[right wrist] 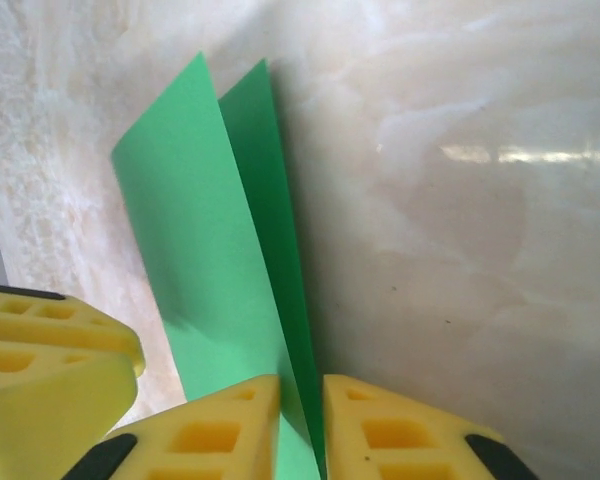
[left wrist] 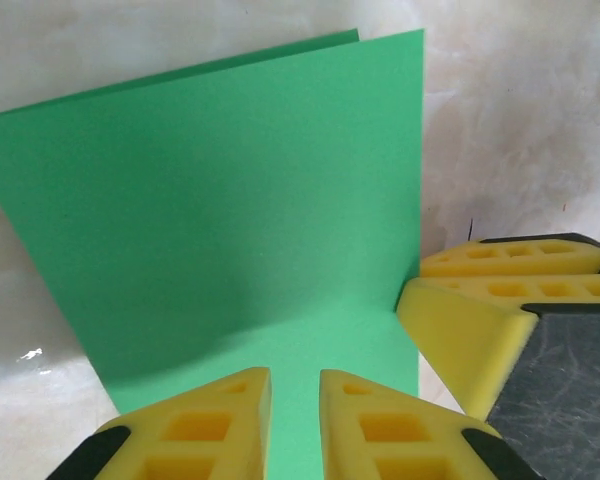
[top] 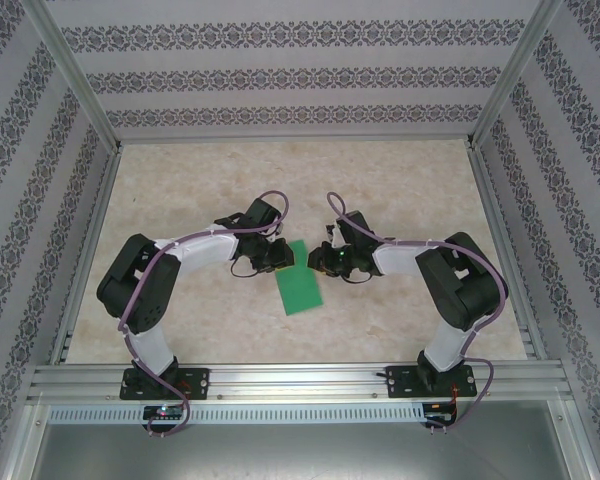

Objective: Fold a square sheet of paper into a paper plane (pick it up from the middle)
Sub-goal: Third fold the triangle at the center of the table.

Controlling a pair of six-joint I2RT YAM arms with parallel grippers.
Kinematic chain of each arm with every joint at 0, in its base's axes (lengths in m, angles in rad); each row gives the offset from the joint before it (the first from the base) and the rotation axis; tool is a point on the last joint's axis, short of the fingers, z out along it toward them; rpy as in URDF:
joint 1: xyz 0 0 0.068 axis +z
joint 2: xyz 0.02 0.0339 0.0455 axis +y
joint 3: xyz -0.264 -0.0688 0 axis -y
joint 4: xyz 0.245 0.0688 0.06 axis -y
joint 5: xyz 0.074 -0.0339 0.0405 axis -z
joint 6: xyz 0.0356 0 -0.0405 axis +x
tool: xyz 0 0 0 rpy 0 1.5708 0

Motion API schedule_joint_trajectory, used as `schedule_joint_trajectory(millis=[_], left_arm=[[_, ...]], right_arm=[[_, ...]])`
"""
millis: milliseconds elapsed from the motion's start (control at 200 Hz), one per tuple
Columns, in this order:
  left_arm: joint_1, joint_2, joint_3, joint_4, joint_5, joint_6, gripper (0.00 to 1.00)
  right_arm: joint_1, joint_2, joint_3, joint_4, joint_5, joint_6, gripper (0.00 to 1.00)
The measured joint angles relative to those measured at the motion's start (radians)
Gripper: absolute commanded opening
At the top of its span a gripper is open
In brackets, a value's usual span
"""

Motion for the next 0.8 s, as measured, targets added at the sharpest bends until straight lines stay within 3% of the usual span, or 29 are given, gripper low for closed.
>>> schedule_joint_trajectory(millis=[75, 165, 799], left_arm=[[0.000, 0.000, -0.001, 0.000, 0.000, 0.004, 0.21], [0.000, -0.006, -0.011, 0.000, -0.004, 0.010, 0.20], [0.000, 0.026, -0.034, -0.010, -0.076, 0.035, 0.14]], right_arm=[[0.008, -0.006, -0.020, 0.014, 0.008, 0.025, 0.30], [0.028, -0.023, -0.027, 0.018, 0.018, 0.042, 0.33], [0.058, 0.007, 0.041, -0.005, 0.011, -0.006, 0.33]])
